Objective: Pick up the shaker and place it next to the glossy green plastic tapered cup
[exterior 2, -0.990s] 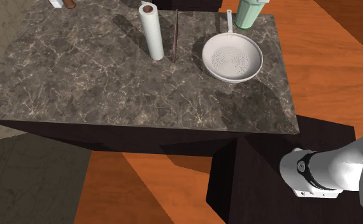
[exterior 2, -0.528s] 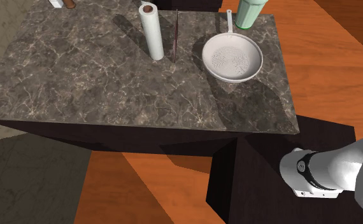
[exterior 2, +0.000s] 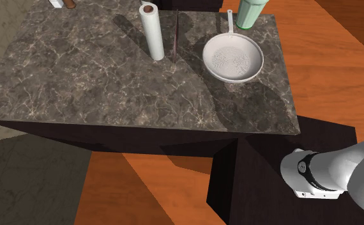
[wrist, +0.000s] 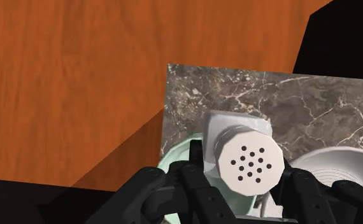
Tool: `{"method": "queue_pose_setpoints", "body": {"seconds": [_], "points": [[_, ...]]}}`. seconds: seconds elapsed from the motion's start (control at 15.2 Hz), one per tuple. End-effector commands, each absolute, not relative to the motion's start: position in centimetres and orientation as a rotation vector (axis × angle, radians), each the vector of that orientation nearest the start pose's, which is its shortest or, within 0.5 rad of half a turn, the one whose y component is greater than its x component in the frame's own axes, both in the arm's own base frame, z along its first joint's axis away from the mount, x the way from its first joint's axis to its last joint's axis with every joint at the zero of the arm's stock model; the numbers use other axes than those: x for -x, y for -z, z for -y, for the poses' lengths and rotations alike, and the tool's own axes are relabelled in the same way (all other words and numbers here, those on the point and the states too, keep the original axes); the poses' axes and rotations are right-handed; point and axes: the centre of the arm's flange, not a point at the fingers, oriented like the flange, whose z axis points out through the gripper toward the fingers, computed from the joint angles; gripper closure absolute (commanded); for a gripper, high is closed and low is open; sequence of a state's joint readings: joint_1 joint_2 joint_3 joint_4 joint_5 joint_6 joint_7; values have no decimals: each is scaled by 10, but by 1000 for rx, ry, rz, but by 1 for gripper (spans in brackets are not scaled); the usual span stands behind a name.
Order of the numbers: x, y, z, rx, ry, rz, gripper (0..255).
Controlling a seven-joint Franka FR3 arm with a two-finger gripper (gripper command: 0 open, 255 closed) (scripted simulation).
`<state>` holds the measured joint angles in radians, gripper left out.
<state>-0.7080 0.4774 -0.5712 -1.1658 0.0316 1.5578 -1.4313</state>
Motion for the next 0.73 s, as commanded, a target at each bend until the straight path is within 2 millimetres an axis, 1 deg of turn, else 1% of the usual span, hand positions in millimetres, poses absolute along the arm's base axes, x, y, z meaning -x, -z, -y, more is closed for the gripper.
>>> {"method": "queue_pose_setpoints", "body": {"seconds": [0.0, 0.13, 0.66], "points": [[-272, -555, 636, 3141, -344, 324, 255], [-262, -555, 657, 3141, -344, 324, 255], [-262, -513, 657, 3141, -344, 324, 255]]}}
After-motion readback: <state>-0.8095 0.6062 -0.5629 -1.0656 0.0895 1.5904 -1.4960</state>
